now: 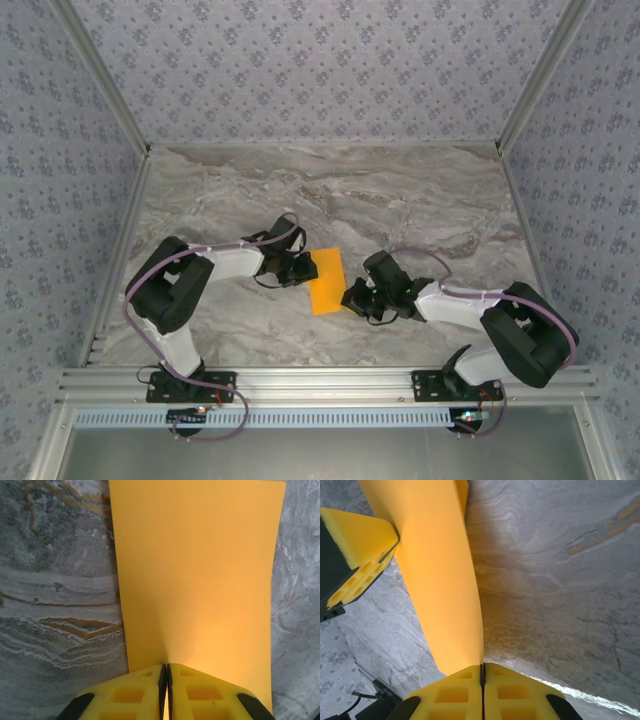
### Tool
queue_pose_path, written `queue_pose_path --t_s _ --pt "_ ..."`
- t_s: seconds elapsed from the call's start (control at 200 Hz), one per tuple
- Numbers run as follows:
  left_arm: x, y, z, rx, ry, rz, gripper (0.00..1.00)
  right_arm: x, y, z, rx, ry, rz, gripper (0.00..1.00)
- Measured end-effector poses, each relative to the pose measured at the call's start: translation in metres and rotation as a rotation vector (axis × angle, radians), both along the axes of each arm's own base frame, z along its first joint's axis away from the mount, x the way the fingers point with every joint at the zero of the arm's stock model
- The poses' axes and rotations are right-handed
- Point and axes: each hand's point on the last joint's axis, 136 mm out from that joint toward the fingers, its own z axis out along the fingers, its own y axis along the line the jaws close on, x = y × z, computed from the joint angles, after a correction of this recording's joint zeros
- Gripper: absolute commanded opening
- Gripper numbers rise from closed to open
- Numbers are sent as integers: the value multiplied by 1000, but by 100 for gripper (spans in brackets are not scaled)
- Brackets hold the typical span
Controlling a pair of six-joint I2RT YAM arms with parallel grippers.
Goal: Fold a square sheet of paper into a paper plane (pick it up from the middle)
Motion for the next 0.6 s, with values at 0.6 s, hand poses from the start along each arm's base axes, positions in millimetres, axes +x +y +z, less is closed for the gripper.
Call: queue_pose_path --t_s 0.6 --pt "23 8 32 17 -143 3 19 18 26 8 -52 4 44 0"
